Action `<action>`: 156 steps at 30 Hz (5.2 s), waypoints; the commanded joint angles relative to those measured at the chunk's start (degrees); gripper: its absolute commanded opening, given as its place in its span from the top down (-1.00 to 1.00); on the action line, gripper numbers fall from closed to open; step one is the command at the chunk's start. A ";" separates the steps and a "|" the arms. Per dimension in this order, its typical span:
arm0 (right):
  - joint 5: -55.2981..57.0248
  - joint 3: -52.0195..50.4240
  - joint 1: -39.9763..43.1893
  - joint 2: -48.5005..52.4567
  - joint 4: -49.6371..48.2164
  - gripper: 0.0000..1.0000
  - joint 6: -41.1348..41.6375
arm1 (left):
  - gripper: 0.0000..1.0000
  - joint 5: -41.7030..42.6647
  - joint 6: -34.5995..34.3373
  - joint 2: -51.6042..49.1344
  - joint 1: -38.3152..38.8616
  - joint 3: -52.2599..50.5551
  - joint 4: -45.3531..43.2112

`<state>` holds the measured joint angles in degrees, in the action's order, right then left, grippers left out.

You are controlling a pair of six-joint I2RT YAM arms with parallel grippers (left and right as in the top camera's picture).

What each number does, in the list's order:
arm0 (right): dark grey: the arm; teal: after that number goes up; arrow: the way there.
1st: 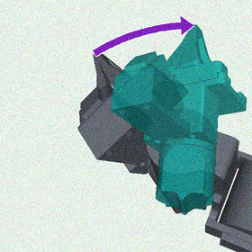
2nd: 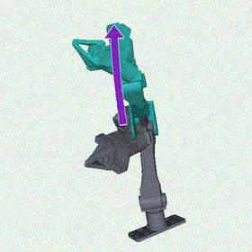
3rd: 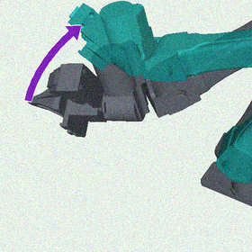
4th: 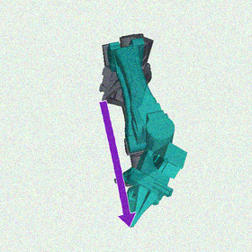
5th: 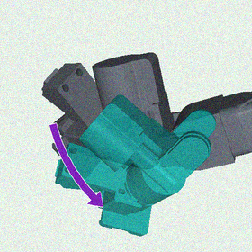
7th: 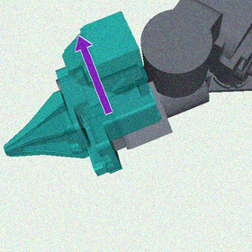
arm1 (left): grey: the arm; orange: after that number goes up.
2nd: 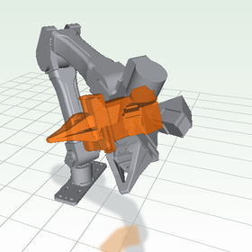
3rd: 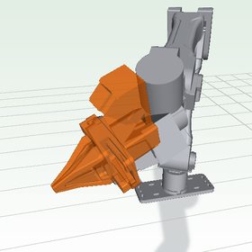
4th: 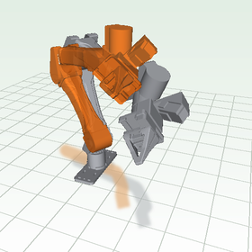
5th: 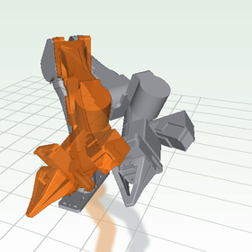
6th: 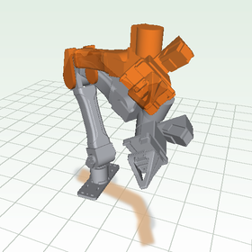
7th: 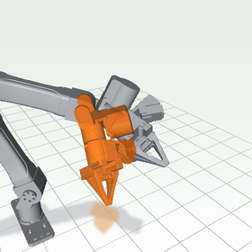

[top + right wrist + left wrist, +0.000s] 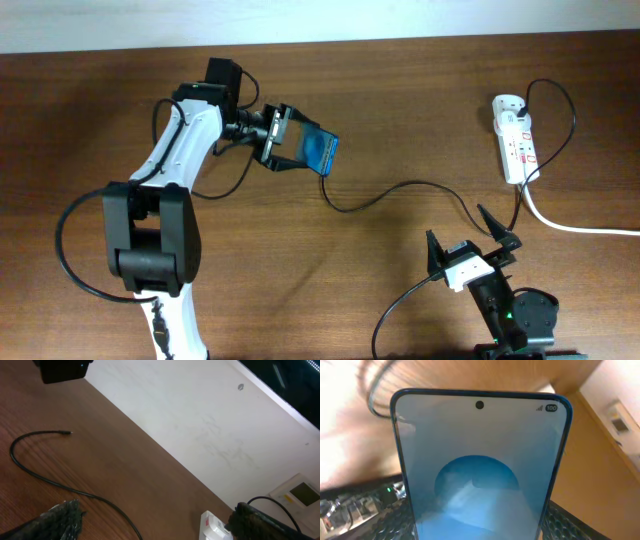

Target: Plug charger to phone and switch on socket

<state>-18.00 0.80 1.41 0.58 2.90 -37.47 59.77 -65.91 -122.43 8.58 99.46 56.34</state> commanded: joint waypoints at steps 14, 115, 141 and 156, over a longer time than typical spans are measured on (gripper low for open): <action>0.02 -0.48 0.20 -0.37 -0.15 -0.97 0.63 | 1.00 -3.80 -8.28 -0.24 -0.48 1.60 -0.04; -2.80 56.54 -22.16 89.68 -2.58 0.92 86.42 | -0.99 -8.04 7.80 -0.24 4.37 1.60 -10.95; 26.18 56.54 -28.46 86.77 -19.61 0.92 125.70 | -0.47 17.38 -15.93 -0.24 4.39 1.60 -60.59; 26.23 56.54 -33.48 86.90 -21.38 0.92 129.94 | 0.17 14.82 -19.80 -0.24 5.31 1.60 -63.17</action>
<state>11.44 56.45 -29.36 86.87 -18.65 92.62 75.81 -85.27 -122.50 13.06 100.47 -4.49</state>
